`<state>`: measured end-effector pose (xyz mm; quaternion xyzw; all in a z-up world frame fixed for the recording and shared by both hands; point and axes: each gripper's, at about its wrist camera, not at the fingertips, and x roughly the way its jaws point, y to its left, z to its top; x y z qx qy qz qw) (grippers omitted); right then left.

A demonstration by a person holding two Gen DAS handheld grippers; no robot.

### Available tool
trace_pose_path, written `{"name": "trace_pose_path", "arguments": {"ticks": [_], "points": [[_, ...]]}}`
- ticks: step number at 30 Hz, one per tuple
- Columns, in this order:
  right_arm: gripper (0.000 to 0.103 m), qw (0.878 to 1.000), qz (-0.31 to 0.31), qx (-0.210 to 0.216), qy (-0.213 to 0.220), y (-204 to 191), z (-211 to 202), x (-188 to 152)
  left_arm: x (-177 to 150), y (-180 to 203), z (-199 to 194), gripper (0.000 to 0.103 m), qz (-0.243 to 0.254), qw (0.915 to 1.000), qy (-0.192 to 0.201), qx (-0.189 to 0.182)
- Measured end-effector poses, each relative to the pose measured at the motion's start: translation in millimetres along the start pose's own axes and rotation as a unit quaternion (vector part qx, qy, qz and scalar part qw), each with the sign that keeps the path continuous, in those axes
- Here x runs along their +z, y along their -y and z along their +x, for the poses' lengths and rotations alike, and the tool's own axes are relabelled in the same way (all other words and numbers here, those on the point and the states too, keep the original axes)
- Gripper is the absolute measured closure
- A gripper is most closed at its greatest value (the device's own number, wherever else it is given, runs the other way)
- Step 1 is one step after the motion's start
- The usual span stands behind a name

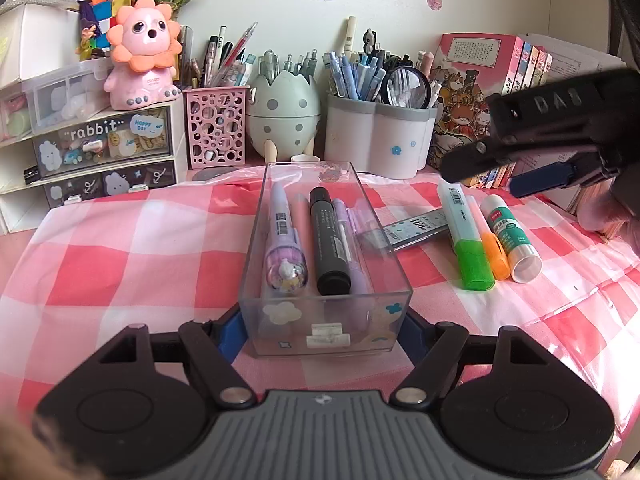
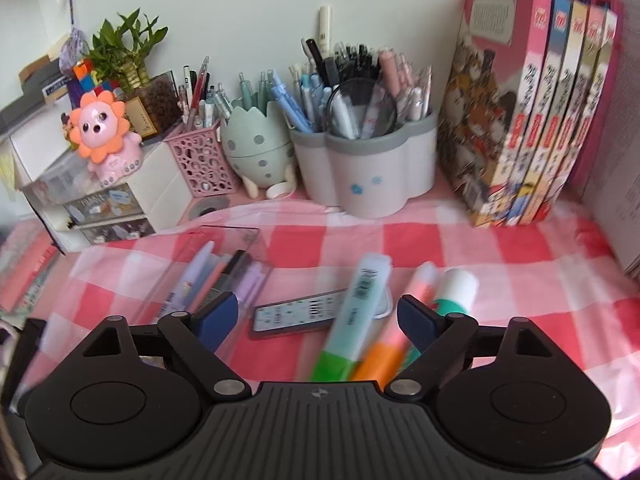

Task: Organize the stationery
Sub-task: 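Withdraw the right tool from the tray toward the glue stick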

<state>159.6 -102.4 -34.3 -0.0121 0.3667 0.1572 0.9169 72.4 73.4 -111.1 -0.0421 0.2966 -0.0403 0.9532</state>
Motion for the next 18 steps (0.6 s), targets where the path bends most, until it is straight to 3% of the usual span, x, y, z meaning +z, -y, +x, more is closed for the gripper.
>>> {"name": "trace_pose_path", "arguments": {"ticks": [9,18], "points": [[0.012,0.996,-0.069,-0.047,0.031,15,-7,-34,0,0,0,0.054,0.001,1.0,0.0,0.0],[0.012,0.993,-0.074,-0.092,0.006,42,0,-53,0,0,0,0.054,0.001,1.0,0.0,0.0]]}}
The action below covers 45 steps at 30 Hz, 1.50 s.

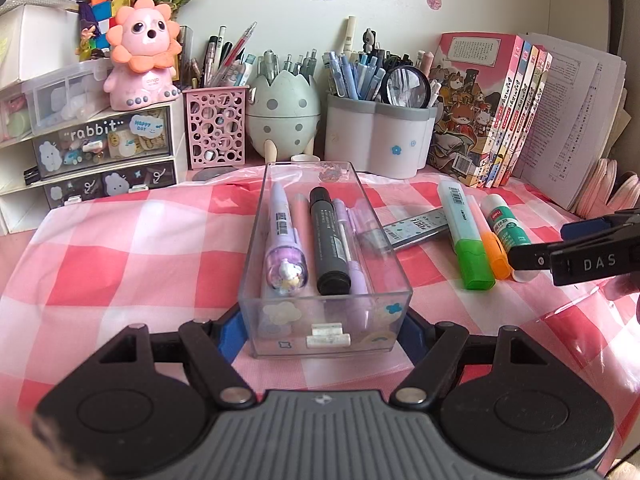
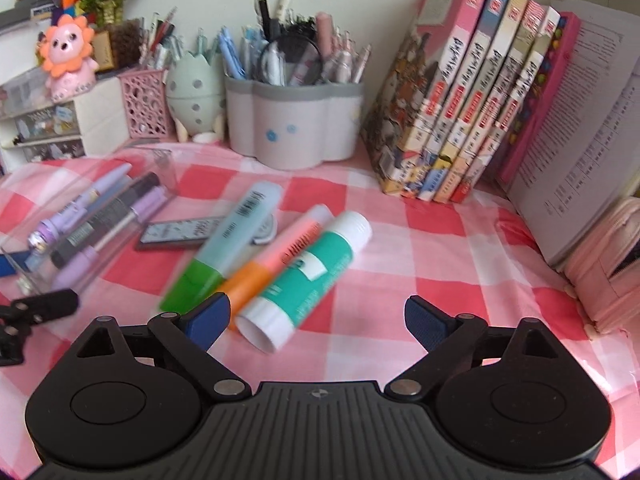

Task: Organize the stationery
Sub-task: 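Withdraw the right tool from the tray toward the glue stick, then reach the right tool to the white-green glue stick and close on it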

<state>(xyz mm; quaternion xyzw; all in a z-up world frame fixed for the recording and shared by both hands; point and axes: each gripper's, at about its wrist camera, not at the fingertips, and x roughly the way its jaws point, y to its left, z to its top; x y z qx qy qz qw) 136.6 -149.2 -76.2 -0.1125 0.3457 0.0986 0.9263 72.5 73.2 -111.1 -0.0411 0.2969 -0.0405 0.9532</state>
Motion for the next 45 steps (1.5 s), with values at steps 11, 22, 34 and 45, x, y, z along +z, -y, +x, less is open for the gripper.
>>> {"name": "trace_pose_path", "arguments": {"ticks": [11,22,34,45], "points": [[0.012,0.999,-0.011,-0.028,-0.01,18,-7,-6,0,-1,0,0.054,0.0,1.0,0.0,0.0],[0.013,1.0,-0.014,-0.016,0.003,15,-11,7,0,0,0,0.054,0.001,1.0,0.0,0.0],[0.036,1.0,0.026,0.002,-0.01,20,3,21,0,-1,0,0.054,0.002,1.0,-0.001,0.0],[0.069,0.995,0.068,0.024,-0.065,31,33,37,0,-1,0,0.054,0.002,1.0,-0.001,0.0]]}}
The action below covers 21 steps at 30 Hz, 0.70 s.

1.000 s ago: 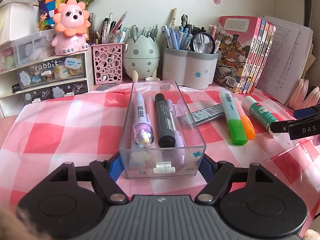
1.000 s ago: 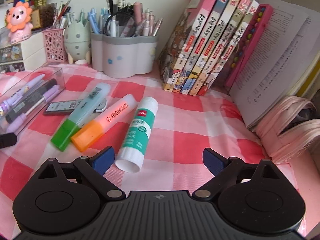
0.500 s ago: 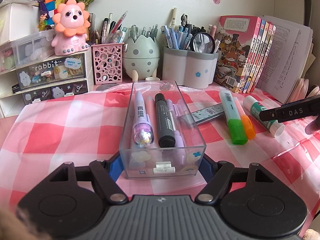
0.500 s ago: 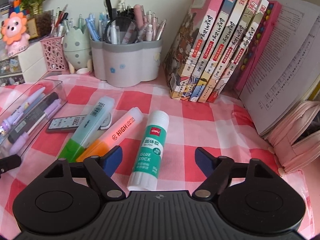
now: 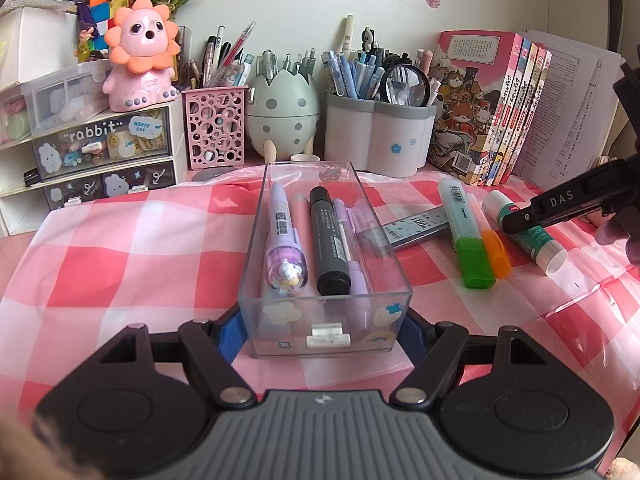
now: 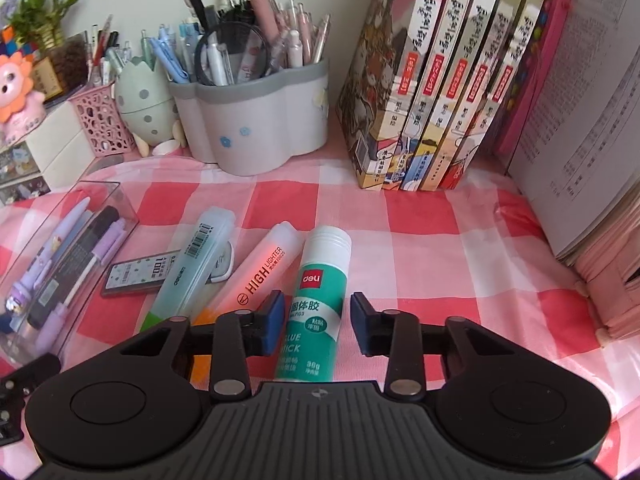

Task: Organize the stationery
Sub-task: 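Reach the right tool to the white-green glue stick and close on it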

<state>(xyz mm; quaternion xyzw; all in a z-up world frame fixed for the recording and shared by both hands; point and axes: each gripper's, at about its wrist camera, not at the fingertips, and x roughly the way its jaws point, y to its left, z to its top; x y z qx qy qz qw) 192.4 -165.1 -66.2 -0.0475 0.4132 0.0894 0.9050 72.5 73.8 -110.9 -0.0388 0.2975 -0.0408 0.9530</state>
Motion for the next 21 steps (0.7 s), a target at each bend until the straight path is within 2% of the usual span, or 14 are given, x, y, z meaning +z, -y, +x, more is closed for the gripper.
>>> {"name": "trace_pose_path", "arguments": {"ticks": [11,18,21], "points": [[0.073,0.998,0.051,0.012,-0.035,8,6,8,1,-1,0,0.054,-0.002,1.0,0.001,-0.002],[0.073,0.994,0.101,0.032,-0.021,12,-10,10,0,-1,-1,0.054,-0.003,1.0,0.001,-0.003],[0.073,0.991,0.119,0.054,-0.012,6,-17,17,-1,-1,-1,0.054,-0.003,1.0,0.001,-0.003]]}}
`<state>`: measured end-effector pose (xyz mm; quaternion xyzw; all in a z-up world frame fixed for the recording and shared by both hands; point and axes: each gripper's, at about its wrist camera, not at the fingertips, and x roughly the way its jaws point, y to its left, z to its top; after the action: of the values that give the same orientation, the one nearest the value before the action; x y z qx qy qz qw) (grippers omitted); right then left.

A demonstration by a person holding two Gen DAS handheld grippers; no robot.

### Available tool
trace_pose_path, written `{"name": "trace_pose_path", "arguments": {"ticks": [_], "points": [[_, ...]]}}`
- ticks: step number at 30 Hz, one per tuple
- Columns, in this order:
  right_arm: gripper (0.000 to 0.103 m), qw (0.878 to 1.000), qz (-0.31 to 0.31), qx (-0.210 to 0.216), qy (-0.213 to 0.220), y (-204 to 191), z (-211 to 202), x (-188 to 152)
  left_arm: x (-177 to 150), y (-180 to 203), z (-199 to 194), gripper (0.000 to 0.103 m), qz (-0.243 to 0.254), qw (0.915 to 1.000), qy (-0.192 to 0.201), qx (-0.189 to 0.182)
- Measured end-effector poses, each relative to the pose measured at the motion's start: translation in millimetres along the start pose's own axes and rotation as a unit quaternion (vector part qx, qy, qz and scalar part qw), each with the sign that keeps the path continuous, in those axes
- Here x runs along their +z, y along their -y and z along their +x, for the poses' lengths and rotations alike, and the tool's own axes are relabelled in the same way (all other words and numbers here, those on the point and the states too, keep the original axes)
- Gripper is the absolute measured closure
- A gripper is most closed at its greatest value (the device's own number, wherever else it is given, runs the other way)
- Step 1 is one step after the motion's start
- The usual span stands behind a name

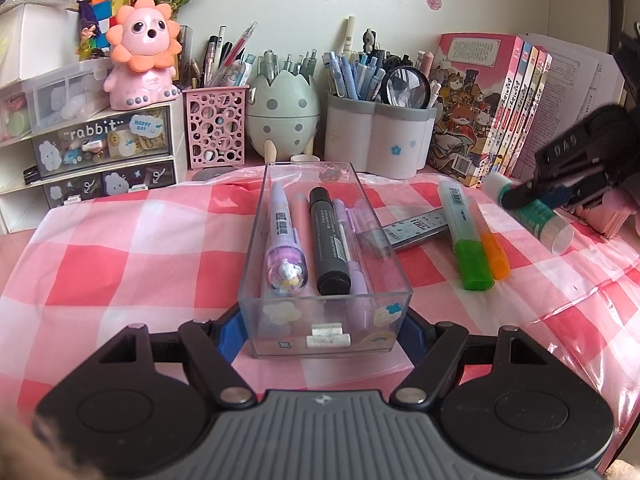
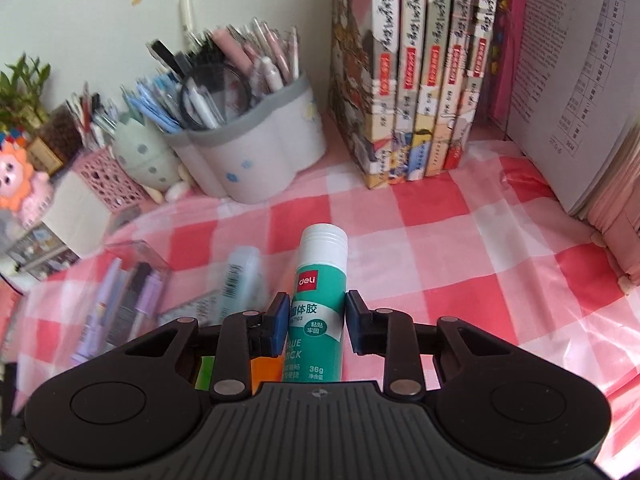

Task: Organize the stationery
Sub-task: 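Reach the right tool to the white-green glue stick and close on it, then lift the glue stick, lower it into the clear tray, open right tool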

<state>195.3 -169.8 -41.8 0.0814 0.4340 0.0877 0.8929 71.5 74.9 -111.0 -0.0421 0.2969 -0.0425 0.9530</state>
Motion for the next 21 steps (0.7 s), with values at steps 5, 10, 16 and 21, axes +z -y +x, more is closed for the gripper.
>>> {"name": "trace_pose_path", "arguments": {"ticks": [5,10,16,21], "points": [[0.073,0.998,0.025,0.055,-0.001,-27,-4,6,0,0,0,0.054,0.002,1.0,-0.001,0.002],[0.073,0.993,0.037,0.111,-0.022,-67,5,7,0,0,0,0.054,0.002,1.0,-0.001,0.002],[0.073,0.991,0.033,0.127,-0.039,-107,20,8,0,0,0,0.054,0.001,1.0,-0.001,0.001],[0.073,0.99,0.035,0.123,-0.051,-125,31,7,0,0,1,0.054,0.0,1.0,0.0,0.0]]}}
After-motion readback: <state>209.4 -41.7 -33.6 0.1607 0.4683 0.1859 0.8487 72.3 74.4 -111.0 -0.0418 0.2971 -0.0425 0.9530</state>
